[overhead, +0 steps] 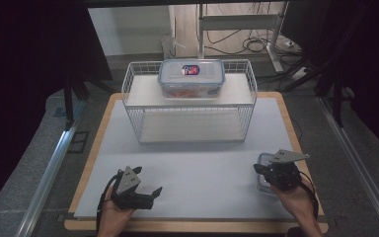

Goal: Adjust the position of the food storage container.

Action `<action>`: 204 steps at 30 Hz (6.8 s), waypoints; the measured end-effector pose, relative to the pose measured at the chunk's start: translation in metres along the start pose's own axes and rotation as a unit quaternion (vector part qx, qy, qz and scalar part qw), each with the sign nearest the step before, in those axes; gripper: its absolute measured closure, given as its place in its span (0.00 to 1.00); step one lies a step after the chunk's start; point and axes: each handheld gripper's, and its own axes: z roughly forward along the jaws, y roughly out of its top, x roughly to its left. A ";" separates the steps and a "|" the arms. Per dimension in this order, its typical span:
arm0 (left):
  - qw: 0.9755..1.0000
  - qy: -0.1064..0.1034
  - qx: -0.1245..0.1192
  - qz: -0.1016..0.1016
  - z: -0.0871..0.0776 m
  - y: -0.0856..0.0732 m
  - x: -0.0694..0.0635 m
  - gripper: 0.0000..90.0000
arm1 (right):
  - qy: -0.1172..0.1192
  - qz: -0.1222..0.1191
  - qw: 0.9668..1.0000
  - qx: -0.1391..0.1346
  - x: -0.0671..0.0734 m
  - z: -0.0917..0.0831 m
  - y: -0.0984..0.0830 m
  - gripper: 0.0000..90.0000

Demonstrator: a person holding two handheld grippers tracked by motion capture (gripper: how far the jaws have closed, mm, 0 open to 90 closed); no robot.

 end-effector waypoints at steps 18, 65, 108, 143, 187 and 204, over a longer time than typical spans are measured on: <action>1.000 -0.010 0.004 0.003 0.003 0.001 -0.002 0.05 | -0.109 0.124 0.986 0.018 -0.048 -0.045 -0.050 0.99; 1.000 -0.026 0.017 -0.003 0.010 0.000 -0.003 0.05 | 0.040 0.069 0.996 0.042 0.016 0.011 -0.021 0.99; 1.000 -0.011 0.018 -0.006 0.008 -0.002 0.003 0.06 | 0.102 -0.048 0.990 0.083 0.075 0.070 0.001 0.99; 1.000 -0.003 0.019 0.000 0.009 -0.003 0.004 0.05 | 0.043 0.019 0.997 0.061 0.019 0.060 0.002 0.99; 1.000 -0.014 0.008 -0.014 0.007 -0.003 0.007 0.08 | 0.053 -0.007 0.997 0.048 0.035 0.074 0.011 0.86; 1.000 -0.019 0.015 -0.005 0.012 -0.007 0.008 0.09 | 0.048 -0.014 0.999 0.015 0.018 0.037 -0.016 0.28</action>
